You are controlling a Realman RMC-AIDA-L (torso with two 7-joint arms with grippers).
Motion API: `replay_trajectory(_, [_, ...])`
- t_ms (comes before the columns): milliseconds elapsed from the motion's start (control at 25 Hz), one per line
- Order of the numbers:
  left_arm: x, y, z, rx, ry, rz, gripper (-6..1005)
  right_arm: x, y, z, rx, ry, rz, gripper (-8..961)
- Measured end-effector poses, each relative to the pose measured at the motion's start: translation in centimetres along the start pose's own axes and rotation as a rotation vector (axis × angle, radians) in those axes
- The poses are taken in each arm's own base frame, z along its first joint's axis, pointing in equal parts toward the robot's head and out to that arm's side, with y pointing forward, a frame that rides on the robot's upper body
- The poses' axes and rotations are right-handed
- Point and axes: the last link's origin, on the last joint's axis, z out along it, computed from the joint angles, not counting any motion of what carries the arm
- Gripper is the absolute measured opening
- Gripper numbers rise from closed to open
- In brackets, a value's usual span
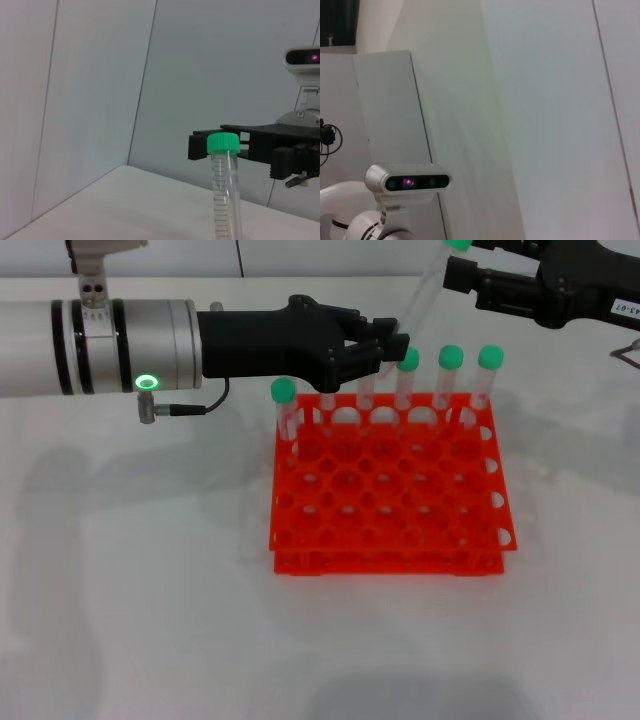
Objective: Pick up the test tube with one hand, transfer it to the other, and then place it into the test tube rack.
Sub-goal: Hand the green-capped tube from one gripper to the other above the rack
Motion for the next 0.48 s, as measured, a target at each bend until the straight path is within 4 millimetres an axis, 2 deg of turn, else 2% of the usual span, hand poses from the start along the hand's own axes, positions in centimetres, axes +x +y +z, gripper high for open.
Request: replay_trajectory(480, [-0.35, 0.24, 0.36, -0.006, -0.012, -0.002, 191, 0.22, -0.01, 0.09, 0.000, -0.006, 0.011, 761])
